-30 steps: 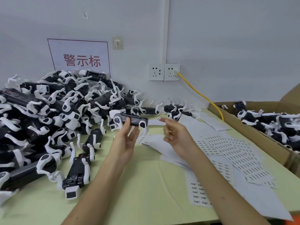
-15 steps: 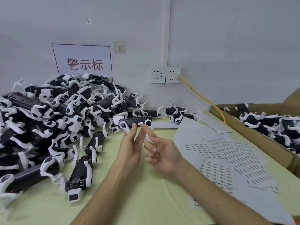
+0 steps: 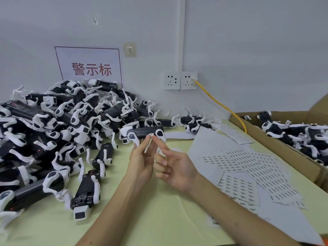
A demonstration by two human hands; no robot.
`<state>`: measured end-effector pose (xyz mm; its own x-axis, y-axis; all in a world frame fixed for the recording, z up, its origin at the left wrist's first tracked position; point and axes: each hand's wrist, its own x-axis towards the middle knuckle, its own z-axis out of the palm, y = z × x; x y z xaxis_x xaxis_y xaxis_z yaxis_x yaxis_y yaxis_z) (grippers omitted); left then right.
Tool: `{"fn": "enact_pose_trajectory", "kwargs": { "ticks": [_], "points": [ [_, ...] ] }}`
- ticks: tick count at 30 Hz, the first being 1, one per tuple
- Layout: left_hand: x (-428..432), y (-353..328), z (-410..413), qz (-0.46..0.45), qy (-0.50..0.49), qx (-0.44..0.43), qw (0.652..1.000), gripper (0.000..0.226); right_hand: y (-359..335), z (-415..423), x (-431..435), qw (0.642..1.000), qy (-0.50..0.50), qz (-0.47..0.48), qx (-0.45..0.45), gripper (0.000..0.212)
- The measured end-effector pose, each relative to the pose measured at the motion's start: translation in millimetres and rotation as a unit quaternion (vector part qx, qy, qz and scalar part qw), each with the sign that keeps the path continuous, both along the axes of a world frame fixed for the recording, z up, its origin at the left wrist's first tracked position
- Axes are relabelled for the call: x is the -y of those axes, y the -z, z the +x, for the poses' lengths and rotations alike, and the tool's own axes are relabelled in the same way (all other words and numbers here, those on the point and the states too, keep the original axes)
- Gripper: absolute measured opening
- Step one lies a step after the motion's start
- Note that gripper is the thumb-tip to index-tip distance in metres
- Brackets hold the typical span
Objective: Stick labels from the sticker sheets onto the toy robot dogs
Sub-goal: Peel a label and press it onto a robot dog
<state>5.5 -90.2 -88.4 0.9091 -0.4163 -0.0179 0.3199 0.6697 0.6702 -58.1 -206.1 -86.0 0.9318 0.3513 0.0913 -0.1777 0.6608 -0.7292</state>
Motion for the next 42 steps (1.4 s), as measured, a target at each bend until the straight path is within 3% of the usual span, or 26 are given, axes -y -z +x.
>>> {"fn": "enact_pose_trajectory", "kwargs": {
  "ticks": [17, 30, 42],
  "points": [
    [-0.7, -2.0, -2.0, 0.006, -0.027, 0.000, 1.000, 0.060, 2.5, 1.0, 1.3, 1.000, -0.008, -0.005, 0.014, 0.049],
    [-1.9, -3.6, -2.0, 0.012, -0.050, -0.015, 0.999, 0.043, 5.1, 2.1, -1.3, 1.000, -0.019, -0.014, 0.019, 0.050],
    [-0.1, -5.7, -5.3, 0.028, -0.033, -0.003, 0.999, 0.058, 3.6, 0.7, -1.5, 1.000, -0.014, -0.001, 0.016, 0.048]
  ]
}}
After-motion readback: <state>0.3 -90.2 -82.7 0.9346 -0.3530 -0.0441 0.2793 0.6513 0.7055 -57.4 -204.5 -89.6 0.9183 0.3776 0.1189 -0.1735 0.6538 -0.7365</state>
